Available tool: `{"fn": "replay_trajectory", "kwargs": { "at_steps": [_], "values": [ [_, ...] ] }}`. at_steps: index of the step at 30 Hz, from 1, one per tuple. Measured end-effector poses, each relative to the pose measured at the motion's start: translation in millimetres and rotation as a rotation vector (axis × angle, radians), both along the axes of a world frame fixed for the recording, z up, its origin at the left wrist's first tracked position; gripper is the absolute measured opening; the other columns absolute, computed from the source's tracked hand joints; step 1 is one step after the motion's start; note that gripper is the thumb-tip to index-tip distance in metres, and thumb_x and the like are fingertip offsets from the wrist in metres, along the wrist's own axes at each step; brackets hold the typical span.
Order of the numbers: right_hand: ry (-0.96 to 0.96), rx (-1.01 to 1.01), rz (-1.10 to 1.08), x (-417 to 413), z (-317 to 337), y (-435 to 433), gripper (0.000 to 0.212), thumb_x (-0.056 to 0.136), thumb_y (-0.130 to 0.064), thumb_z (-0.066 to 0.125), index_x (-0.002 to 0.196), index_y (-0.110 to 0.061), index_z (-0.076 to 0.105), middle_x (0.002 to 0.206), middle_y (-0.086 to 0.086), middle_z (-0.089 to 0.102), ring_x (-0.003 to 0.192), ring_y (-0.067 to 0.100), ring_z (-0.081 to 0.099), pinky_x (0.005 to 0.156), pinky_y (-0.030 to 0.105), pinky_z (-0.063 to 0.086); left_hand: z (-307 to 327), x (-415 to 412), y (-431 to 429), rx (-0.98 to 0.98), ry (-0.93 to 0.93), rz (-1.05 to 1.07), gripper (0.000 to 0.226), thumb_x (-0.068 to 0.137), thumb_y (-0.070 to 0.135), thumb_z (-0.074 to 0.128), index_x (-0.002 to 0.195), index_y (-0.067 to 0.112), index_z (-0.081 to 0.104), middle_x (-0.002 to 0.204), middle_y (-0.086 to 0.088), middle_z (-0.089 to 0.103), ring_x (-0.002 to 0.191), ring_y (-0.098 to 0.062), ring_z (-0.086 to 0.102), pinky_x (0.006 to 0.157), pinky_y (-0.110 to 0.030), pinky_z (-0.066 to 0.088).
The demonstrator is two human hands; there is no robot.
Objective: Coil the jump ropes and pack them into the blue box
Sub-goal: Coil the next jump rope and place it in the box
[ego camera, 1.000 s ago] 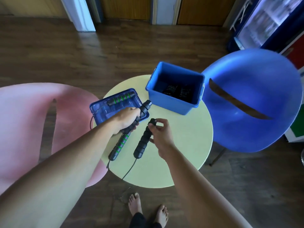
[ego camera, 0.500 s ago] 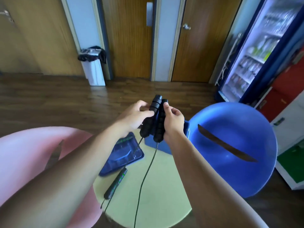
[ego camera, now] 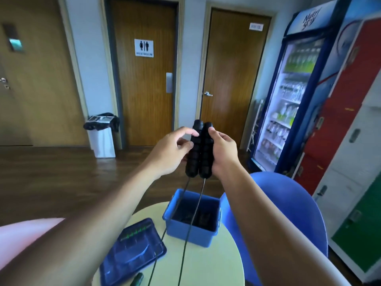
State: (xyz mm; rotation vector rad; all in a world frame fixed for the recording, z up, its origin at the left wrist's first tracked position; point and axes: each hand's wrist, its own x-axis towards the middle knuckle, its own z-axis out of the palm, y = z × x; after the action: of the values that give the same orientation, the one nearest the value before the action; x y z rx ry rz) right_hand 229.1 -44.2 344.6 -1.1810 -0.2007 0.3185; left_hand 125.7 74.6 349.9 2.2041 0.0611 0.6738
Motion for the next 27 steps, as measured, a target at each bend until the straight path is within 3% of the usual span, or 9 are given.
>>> {"fn": "replay_trajectory", "kwargs": {
  "at_steps": [4,8,11,14,17,20,22,25,27],
  "values": [
    [0.039,0.019,0.028,-2,29,-6,0.022,0.087,-0.015,0.061,0.103,-0.003,0.068,0.091,0.017,0.073,0.081,0.036,0.072,0.083,0.058,0.057,14,1,8,0.053,-0.019,-0.124,0.057,0.096,0.0,0.053,0.133,0.043,0.059,0.127,0.018,0.065,0.119,-0.002,0.06,0.105,-0.031,0.048],
    [0.071,0.048,0.074,2,45,-14,0.009,0.086,-0.009,0.054,0.083,-0.006,0.062,0.067,0.007,0.062,0.068,0.028,0.064,0.069,0.038,0.056,19,5,27,0.412,-0.019,-0.128,0.077,0.092,0.004,0.063,0.146,0.052,0.037,0.13,0.005,0.066,0.09,-0.032,0.07,0.08,-0.051,0.058],
    [0.07,0.028,0.128,2,50,-10,0.008,0.091,-0.011,0.059,0.087,-0.006,0.063,0.069,0.006,0.062,0.073,0.027,0.064,0.068,0.038,0.053,26,9,36,0.909,-0.277,0.032,0.065,0.088,0.01,0.071,0.148,0.021,0.048,0.112,-0.009,0.069,0.085,-0.03,0.067,0.074,-0.042,0.056],
    [0.081,-0.012,0.192,1,47,-2,0.014,0.092,-0.015,0.067,0.101,-0.005,0.069,0.084,0.009,0.073,0.083,0.029,0.071,0.073,0.043,0.057,34,11,49,1.172,-0.558,0.112,0.041,0.088,0.017,0.055,0.126,0.007,0.067,0.097,-0.013,0.064,0.079,-0.029,0.063,0.073,-0.039,0.047],
    [0.111,-0.06,0.222,1,42,6,0.026,0.088,-0.02,0.074,0.109,-0.005,0.071,0.094,0.012,0.078,0.086,0.031,0.075,0.074,0.045,0.06,46,12,58,1.29,-0.562,0.044,0.037,0.087,0.025,0.049,0.111,0.006,0.069,0.109,-0.019,0.06,0.1,-0.037,0.063,0.085,-0.047,0.047],
    [0.133,-0.058,0.26,-3,43,14,0.041,0.082,-0.021,0.08,0.116,0.0,0.069,0.111,0.013,0.072,0.104,0.038,0.07,0.085,0.053,0.058,56,15,63,1.363,-0.438,-0.092,0.033,0.084,0.026,0.061,0.11,0.006,0.059,0.127,-0.017,0.058,0.126,-0.038,0.053,0.105,-0.049,0.041],
    [0.129,-0.088,0.278,-5,45,18,0.042,0.083,-0.021,0.079,0.117,0.001,0.068,0.109,0.013,0.07,0.107,0.037,0.07,0.085,0.051,0.059,58,18,64,1.333,-0.355,-0.123,0.036,0.084,0.021,0.069,0.114,0.007,0.056,0.127,-0.015,0.061,0.125,-0.035,0.055,0.109,-0.049,0.041],
    [0.131,-0.164,0.26,-11,46,22,0.024,0.092,-0.02,0.068,0.108,-0.002,0.071,0.098,0.012,0.077,0.085,0.03,0.075,0.068,0.04,0.061,56,16,68,1.262,-0.341,-0.11,0.029,0.086,0.008,0.065,0.113,0.003,0.056,0.115,-0.016,0.066,0.114,-0.036,0.061,0.103,-0.049,0.047],
    [0.163,-0.165,0.238,-10,44,25,0.024,0.098,-0.021,0.054,0.108,-0.004,0.07,0.091,0.008,0.075,0.084,0.027,0.073,0.064,0.035,0.059,55,14,70,1.261,-0.358,-0.1,0.032,0.084,0.009,0.067,0.111,0.005,0.053,0.108,-0.016,0.067,0.109,-0.037,0.061,0.096,-0.048,0.05]
  ]
}}
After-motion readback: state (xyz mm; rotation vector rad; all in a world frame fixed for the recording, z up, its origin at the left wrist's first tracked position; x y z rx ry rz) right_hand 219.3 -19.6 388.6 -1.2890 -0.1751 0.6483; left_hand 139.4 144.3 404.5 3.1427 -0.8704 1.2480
